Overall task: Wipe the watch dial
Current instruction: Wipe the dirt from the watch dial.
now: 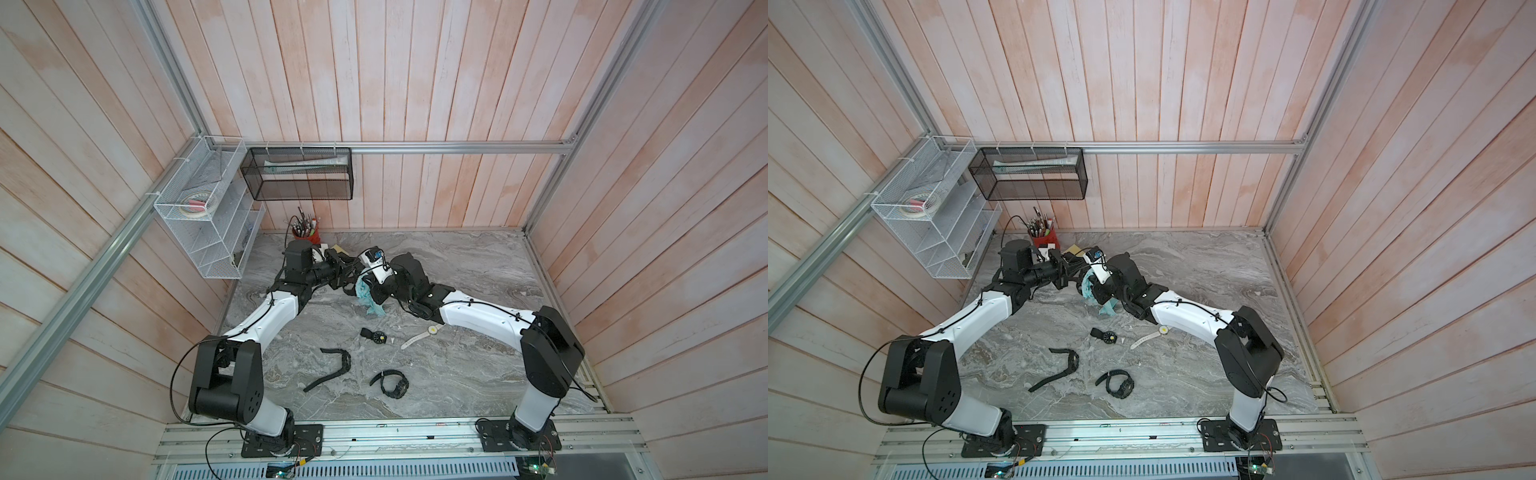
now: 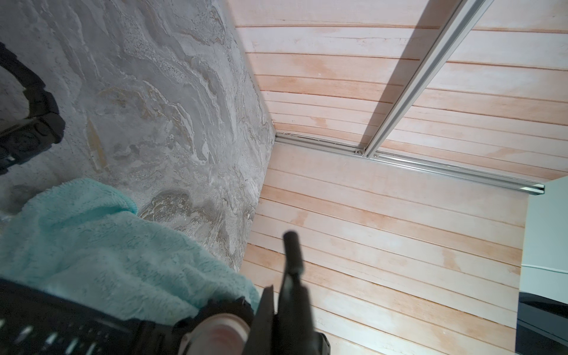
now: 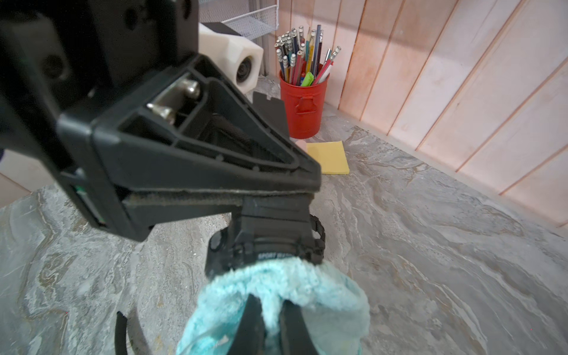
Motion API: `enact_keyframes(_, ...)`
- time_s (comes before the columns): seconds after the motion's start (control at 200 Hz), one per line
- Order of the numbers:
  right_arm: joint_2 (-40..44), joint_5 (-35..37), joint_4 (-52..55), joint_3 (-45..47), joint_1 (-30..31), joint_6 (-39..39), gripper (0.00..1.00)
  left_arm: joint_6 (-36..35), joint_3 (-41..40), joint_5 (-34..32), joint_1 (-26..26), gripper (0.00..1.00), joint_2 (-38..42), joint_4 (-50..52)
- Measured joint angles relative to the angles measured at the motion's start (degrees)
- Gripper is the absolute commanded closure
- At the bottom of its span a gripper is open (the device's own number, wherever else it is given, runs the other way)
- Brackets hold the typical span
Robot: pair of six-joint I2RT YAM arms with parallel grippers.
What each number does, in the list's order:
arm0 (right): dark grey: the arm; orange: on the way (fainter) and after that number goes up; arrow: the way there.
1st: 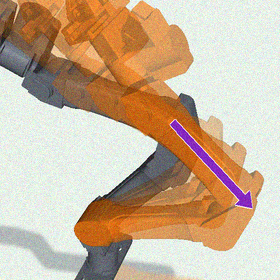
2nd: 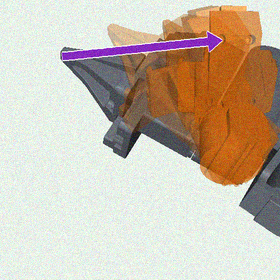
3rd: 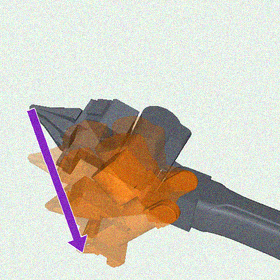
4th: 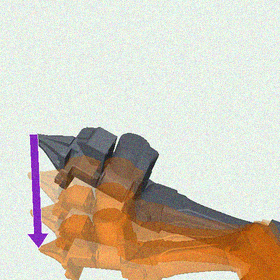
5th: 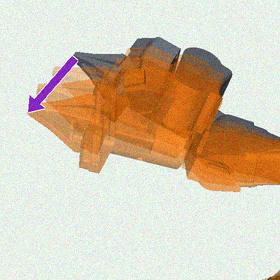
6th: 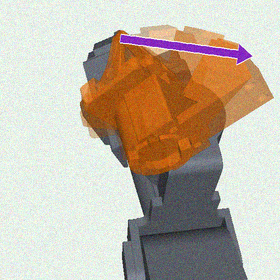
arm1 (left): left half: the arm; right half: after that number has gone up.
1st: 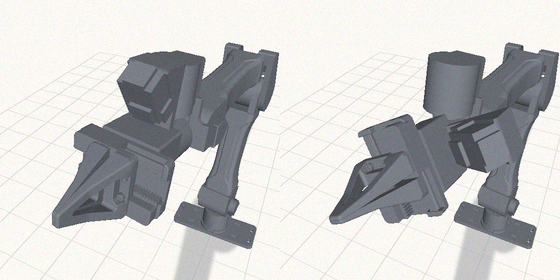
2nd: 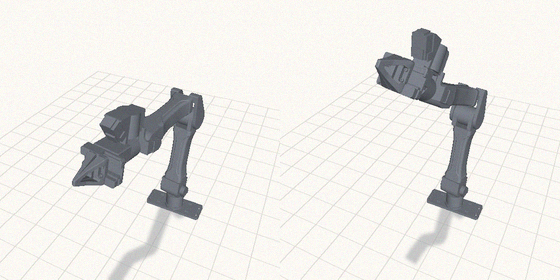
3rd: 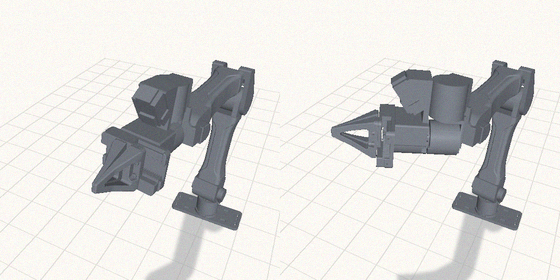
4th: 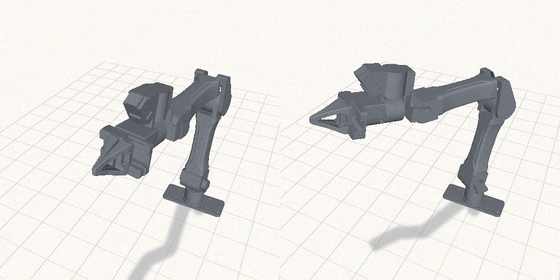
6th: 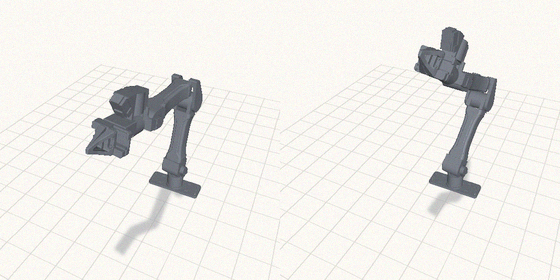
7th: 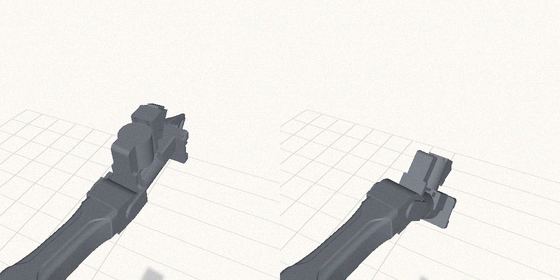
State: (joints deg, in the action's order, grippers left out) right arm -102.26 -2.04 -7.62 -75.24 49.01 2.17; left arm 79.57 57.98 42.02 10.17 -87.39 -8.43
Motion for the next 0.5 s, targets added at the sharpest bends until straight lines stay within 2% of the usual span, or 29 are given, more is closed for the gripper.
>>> enact_keyframes(0.215, -0.7, 3.8, 1.6, -1.2, 0.0, 1.2, 1.00, 0.0, 0.0, -0.7, 0.0, 1.00, 0.0, -0.1)
enact_keyframes(0.325, 0.5, 6.1, 0.1, 1.2, -0.2, 2.8, 1.00, 0.1, 0.0, 0.3, 0.0, 1.00, 0.0, 0.5)
enact_keyframes(0.5, 3.4, 8.6, -2.1, 6.0, -4.5, 6.3, 1.00, 0.7, 0.0, 4.3, -0.1, 1.00, 0.4, 1.8)
